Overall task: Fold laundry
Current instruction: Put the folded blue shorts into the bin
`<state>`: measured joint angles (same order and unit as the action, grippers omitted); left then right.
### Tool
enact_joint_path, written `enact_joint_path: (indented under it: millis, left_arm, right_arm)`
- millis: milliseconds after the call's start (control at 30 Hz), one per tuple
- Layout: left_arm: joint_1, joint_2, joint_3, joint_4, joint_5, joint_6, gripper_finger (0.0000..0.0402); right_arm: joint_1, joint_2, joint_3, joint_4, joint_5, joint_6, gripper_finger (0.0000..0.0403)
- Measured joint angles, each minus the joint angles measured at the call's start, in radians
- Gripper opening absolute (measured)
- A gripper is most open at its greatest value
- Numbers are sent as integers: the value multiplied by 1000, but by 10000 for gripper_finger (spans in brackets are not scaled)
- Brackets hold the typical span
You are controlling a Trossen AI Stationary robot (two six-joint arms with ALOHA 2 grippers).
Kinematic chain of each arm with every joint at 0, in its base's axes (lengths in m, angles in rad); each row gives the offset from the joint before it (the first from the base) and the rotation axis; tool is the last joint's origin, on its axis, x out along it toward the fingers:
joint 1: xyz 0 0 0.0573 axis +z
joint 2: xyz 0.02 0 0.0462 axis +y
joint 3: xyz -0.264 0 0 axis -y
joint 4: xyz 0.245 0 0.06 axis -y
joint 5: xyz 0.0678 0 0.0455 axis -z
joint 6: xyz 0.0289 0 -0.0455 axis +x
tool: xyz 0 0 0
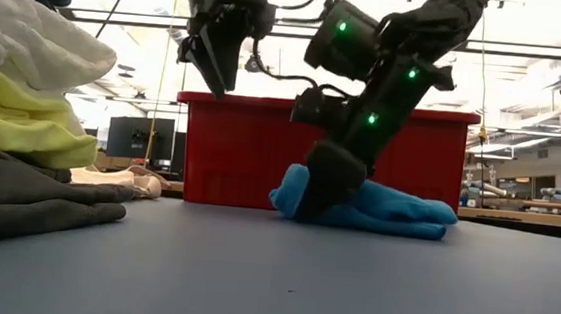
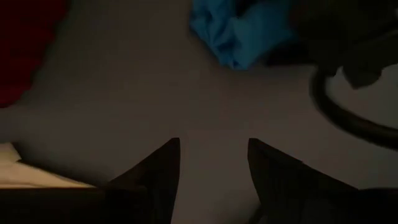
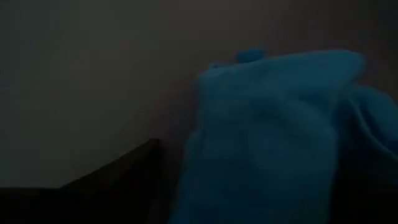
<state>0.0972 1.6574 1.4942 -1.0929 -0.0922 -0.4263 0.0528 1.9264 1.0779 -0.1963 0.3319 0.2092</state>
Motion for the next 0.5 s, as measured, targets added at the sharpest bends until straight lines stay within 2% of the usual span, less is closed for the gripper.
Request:
enact_joint_path:
  millis: [67, 133, 300, 333, 500]
  left_arm:
    - [13, -11, 1, 2, -1, 1, 192]
    - [27, -11, 1, 2, -2, 1, 192]
    - [64, -11, 1, -3, -3, 27, 192]
    - [72, -11, 1, -3, -2, 30, 192]
    - [108, -38, 0, -16, -1, 64, 192]
  right_arm:
    - [-21, 13, 4, -1, -36, 24, 307]
    - [-43, 26, 6, -15, -69, 43, 257]
    - [-85, -14, 3, -30, -187, 25, 76]
    - [-93, -31, 1, -30, -217, 7, 53]
    - [-139, -182, 46, -133, -383, -64, 55]
